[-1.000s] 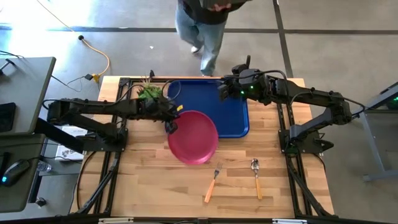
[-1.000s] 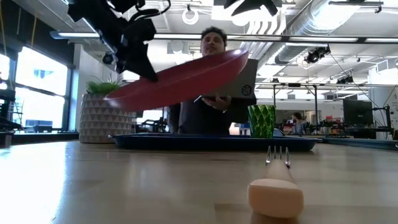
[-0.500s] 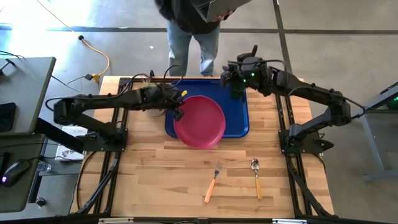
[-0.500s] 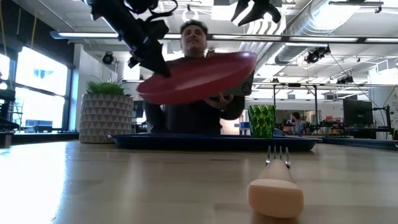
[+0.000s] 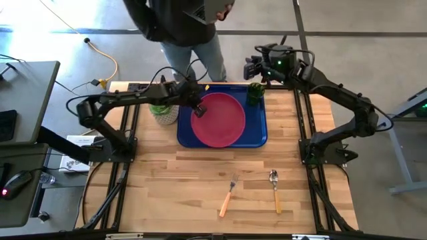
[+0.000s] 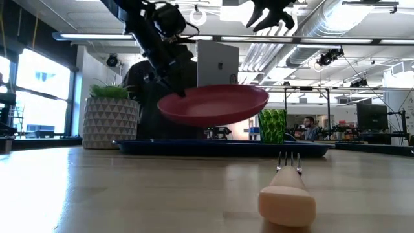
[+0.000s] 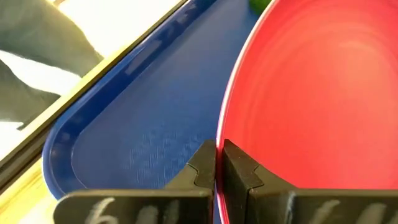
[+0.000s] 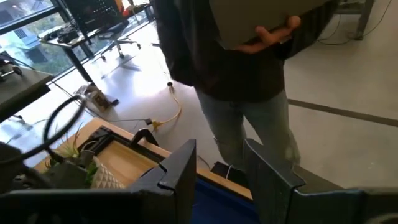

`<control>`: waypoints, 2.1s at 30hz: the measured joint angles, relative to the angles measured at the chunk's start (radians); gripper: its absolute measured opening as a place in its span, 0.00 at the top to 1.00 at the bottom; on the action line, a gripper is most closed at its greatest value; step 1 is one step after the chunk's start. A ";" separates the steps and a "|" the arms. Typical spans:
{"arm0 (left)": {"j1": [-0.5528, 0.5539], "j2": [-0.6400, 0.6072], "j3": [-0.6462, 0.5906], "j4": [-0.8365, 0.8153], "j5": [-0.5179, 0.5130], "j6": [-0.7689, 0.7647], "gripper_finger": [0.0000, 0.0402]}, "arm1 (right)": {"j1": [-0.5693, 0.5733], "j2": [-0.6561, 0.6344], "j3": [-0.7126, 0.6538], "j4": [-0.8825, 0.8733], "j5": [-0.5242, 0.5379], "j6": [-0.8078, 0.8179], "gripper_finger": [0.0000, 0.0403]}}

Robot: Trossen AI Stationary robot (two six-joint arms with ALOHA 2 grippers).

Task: Pick and place plate/cup/fork/spoon on tray
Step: Put the pink plate on the blue serving tray to the bottom left of the green cup

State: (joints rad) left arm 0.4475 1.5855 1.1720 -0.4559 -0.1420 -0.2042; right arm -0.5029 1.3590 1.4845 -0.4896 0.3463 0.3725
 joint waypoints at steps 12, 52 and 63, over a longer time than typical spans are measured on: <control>0.058 0.132 0.046 -0.019 0.010 -0.029 1.00 | -0.070 0.000 0.000 -0.007 -0.049 -0.041 0.69; 0.110 0.282 0.046 0.036 0.089 -0.240 0.98 | -0.121 0.001 0.000 -0.021 -0.115 -0.086 0.69; 0.108 0.282 0.046 0.035 0.101 -0.292 0.99 | -0.121 0.001 0.000 -0.039 -0.115 -0.086 0.69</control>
State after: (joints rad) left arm 0.5552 1.8679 1.2182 -0.4206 -0.0410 -0.4963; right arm -0.6239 1.3598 1.4845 -0.5282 0.2314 0.2862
